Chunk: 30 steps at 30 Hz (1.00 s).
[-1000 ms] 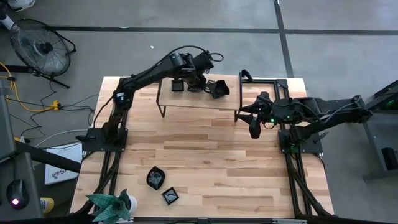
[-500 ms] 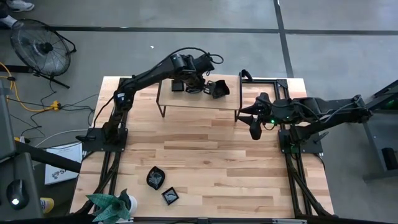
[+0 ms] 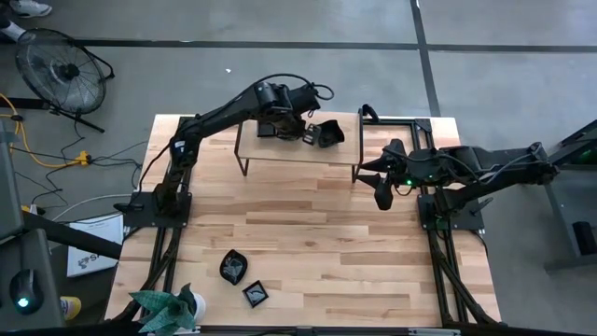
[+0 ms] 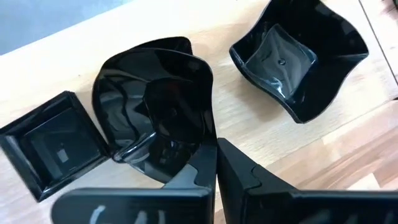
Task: Pick & Place Mini shaped plates
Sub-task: Stack the leaf-shaped plate on the leaf-shaped plate
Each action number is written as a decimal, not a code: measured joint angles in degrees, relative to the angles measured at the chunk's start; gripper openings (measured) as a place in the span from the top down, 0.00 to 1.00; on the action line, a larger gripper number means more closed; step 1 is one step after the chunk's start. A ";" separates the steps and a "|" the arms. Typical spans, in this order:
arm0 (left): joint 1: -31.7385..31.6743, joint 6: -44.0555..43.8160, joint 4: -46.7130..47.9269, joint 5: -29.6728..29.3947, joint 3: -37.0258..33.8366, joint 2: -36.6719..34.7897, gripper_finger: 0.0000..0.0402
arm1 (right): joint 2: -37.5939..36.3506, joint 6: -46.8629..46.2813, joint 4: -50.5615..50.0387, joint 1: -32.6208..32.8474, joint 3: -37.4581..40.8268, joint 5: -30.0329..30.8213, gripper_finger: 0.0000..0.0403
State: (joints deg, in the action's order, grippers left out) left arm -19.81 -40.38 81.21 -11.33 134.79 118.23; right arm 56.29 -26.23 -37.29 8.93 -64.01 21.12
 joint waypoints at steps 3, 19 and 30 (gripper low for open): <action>0.02 0.34 -1.25 -0.80 0.25 -0.08 1.00 | 0.00 0.74 -0.01 0.00 0.00 0.09 0.61; 0.00 1.55 2.64 0.34 0.21 -0.50 1.00 | 0.00 0.74 -0.20 0.00 0.00 0.13 0.61; -0.02 5.49 1.26 3.10 0.03 -0.30 1.00 | 0.00 0.65 -0.20 0.00 0.00 -0.16 0.61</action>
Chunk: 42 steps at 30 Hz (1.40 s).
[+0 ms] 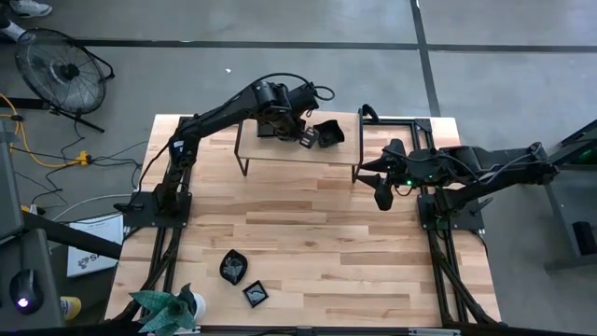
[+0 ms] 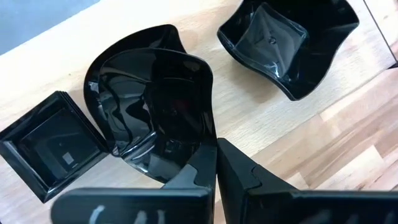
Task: Pick & Place Mini shaped plates
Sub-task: Stack the leaf-shaped plate on the leaf-shaped plate
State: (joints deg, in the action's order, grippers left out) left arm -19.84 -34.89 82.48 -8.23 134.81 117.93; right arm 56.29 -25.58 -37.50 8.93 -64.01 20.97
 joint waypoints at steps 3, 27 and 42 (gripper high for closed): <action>0.00 0.20 0.04 -0.11 -0.21 0.02 1.00 | 0.00 -0.09 -0.02 0.02 0.00 -0.33 0.61; 0.00 1.97 0.61 -1.57 -0.25 0.02 0.97 | 0.00 -0.09 -0.04 0.07 0.00 -0.37 0.61; -0.02 3.17 0.13 -3.35 -0.25 0.04 0.83 | 0.00 -0.57 -0.07 0.07 0.00 -0.70 0.61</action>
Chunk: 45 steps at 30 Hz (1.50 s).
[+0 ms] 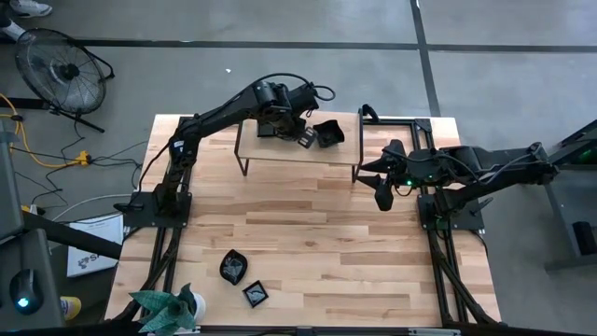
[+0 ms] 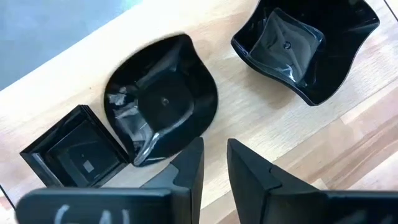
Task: Pick & Place Mini shaped plates
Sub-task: Stack the leaf-shaped plate on the leaf-shaped plate
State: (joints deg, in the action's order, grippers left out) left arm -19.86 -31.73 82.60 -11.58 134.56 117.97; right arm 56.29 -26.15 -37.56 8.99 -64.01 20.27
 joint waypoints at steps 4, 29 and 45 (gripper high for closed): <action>0.00 -0.22 -0.13 -0.12 0.00 0.00 0.83 | 0.00 -0.11 0.00 0.00 0.00 -0.11 0.61; 2.66 7.17 3.60 -1.65 0.37 -9.47 0.83 | -3.06 -3.42 -4.06 0.07 0.02 -0.05 0.61; 14.51 -0.93 6.94 -8.78 -5.45 -12.05 0.83 | -9.97 -3.43 -10.60 0.07 0.02 2.32 0.61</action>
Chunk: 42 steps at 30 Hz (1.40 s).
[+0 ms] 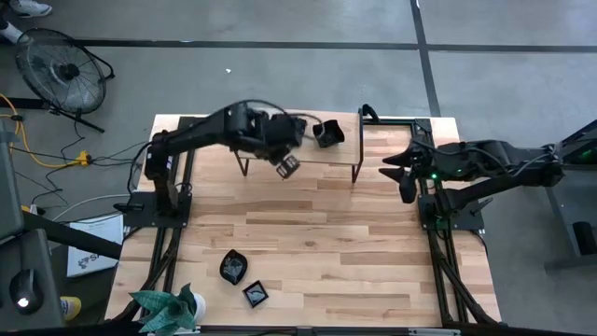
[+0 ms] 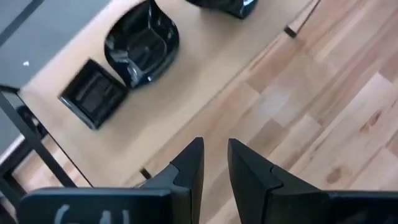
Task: Pick & Place Mini shaped plates
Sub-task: Stack the leaf-shaped plate on the leaf-shaped plate
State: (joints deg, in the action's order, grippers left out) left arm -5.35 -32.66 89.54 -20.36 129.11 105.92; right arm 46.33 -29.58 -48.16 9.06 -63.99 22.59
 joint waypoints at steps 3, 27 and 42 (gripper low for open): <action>2.21 -3.47 -0.89 -0.38 -5.37 -1.80 0.83 | -0.26 0.16 -0.48 0.00 0.00 -0.21 0.61; 25.96 -57.39 -26.93 11.58 -62.21 -26.77 0.83 | -0.35 1.44 -1.88 0.00 0.00 -1.36 0.61; 39.08 -78.61 -40.51 17.22 -75.72 -26.57 0.83 | -0.31 -0.44 -1.77 0.00 0.00 -2.38 0.61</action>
State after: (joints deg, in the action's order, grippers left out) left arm 33.74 -111.26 49.03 -3.15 53.39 79.35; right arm 46.02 -30.02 -49.93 9.06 -63.99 20.21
